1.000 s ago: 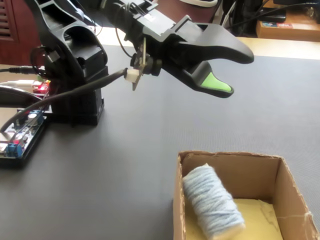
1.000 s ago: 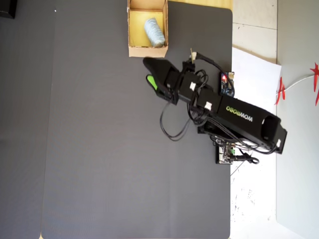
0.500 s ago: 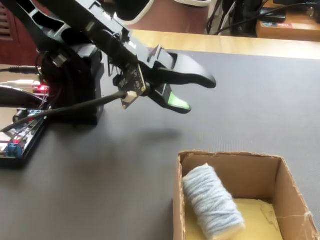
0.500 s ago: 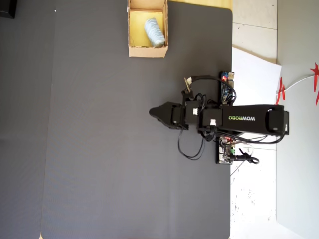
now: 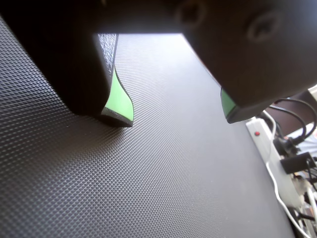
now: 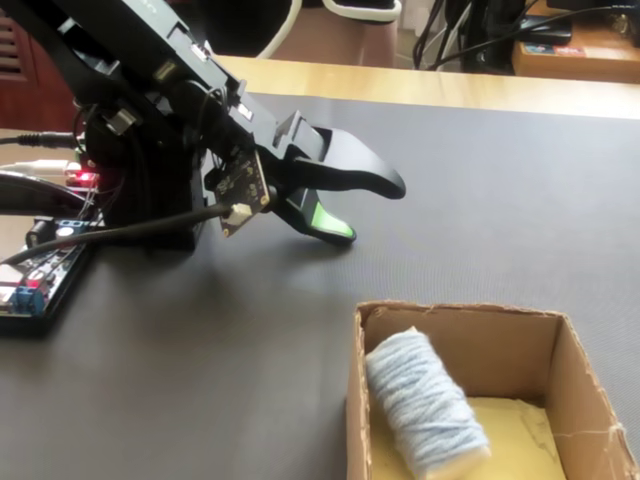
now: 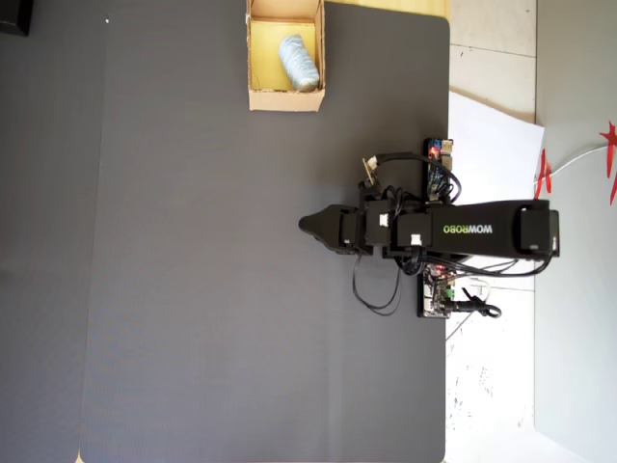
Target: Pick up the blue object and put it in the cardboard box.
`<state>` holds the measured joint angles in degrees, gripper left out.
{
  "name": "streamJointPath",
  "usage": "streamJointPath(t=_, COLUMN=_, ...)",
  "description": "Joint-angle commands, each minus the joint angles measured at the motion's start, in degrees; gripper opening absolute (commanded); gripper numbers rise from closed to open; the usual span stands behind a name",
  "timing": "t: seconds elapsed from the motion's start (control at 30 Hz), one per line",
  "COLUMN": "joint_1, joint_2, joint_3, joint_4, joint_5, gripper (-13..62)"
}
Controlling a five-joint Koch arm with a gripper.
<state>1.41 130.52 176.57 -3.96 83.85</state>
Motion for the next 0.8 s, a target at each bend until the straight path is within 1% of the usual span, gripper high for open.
streamJointPath(t=0.0, joint_1=0.0, joint_2=5.3, joint_3=2.1, joint_4=4.3, joint_5=0.4, gripper=34.9)
streamJointPath(t=0.23, joint_1=-3.2, joint_2=5.2, joint_3=2.1, joint_4=7.2, joint_5=0.4, gripper=34.7)
streamJointPath(t=0.77, joint_1=-2.3, joint_2=5.2, joint_3=2.1, joint_4=7.2, joint_5=0.1, gripper=34.7)
